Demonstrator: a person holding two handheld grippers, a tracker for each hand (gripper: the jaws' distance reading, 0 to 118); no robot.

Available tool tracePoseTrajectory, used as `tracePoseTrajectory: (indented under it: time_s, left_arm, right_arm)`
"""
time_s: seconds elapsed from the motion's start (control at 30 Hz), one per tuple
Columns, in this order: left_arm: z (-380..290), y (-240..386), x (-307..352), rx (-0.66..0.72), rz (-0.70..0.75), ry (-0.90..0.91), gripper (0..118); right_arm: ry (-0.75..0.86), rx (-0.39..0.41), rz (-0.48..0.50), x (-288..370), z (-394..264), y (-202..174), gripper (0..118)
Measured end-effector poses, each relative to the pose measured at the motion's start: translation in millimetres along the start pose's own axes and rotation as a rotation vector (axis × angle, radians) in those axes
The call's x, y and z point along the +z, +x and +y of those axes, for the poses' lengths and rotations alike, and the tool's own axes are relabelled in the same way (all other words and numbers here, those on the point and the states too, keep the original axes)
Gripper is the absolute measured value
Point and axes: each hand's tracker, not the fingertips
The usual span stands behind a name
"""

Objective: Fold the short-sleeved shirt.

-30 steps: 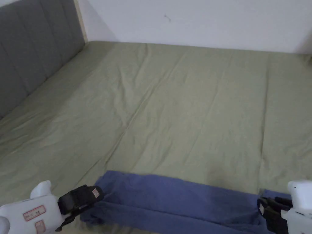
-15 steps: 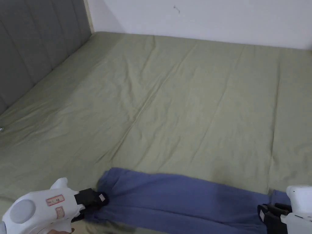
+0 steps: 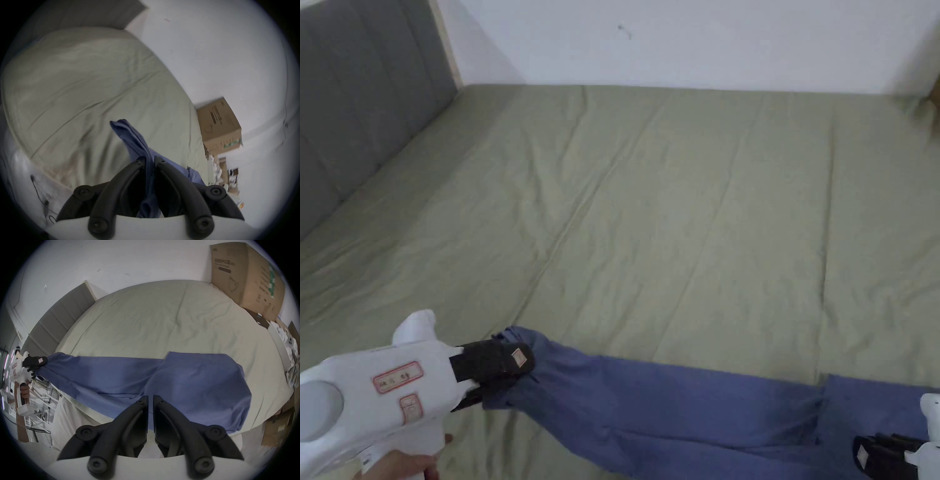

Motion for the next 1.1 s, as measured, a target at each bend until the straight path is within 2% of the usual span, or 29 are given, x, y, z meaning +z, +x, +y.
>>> tracePoseTrajectory:
  time_s: [0.23, 0.43, 0.53, 0.57, 0.6, 0.67, 0.8, 0.87, 0.9, 0.93, 0.97, 1.0, 1.07, 1.1]
  left_arm:
    - [-35.2, 126.5, -59.2, -0.406, -0.11, -0.179, 11]
    - [-98.9, 188.8, -149.0, -0.599, -0.124, -0.361, 11]
    - [-128.6, 192.9, -189.7, -0.604, -0.069, -0.444, 11]
    - [-135.0, 191.3, -198.6, -0.604, -0.054, -0.46, 18]
    - [-141.8, 187.5, -207.6, -0.615, -0.048, -0.495, 37]
    - [-150.5, 180.5, -215.0, -0.57, -0.041, -0.557, 83]
    - [-138.4, 166.0, -198.5, -0.478, -0.051, -0.531, 85]
    - [-120.6, 160.0, -181.6, -0.411, -0.064, -0.472, 82]
    - [-111.2, 156.2, -172.3, -0.371, -0.088, -0.444, 72]
    - [-104.2, 153.2, -164.1, -0.343, -0.094, -0.409, 51]
    - [-97.8, 150.5, -157.2, -0.333, -0.08, -0.371, 17]
    - [-93.0, 148.2, -154.5, -0.334, -0.036, -0.324, 3]
    - [-92.4, 141.6, -159.3, -0.374, 0.039, -0.29, 3]
    - [-93.6, 138.8, -167.8, -0.385, 0.057, -0.349, 3]
  right_arm:
    - [0.046, -0.071, -0.031, 20.1, -9.5, 30.8, 7]
    - [0.044, -0.169, -0.038, 21.2, -24.4, 56.9, 7]
    - [0.045, -0.207, -0.042, 23.0, -33.9, 68.2, 7]
    - [0.044, -0.216, -0.044, 23.6, -36.0, 70.9, 7]
    - [0.045, -0.23, -0.05, 24.7, -38.7, 74.3, 7]
    - [0.044, -0.248, -0.052, 24.7, -43.6, 84.8, 7]
    - [0.041, -0.285, -0.062, 24.6, -48.1, 97.9, 7]
    - [0.048, -0.292, -0.058, 25.3, -47.9, 100.0, 7]
    - [0.052, -0.292, -0.056, 25.4, -47.1, 99.8, 7]
    - [0.055, -0.288, -0.055, 25.0, -46.8, 99.5, 7]
    - [0.059, -0.283, -0.055, 24.5, -45.9, 99.0, 7]
    - [0.061, -0.276, -0.055, 23.9, -44.6, 97.9, 7]
    - [0.068, -0.263, -0.055, 22.2, -42.3, 92.3, 7]
    - [0.067, -0.257, -0.05, 20.8, -41.0, 90.2, 7]
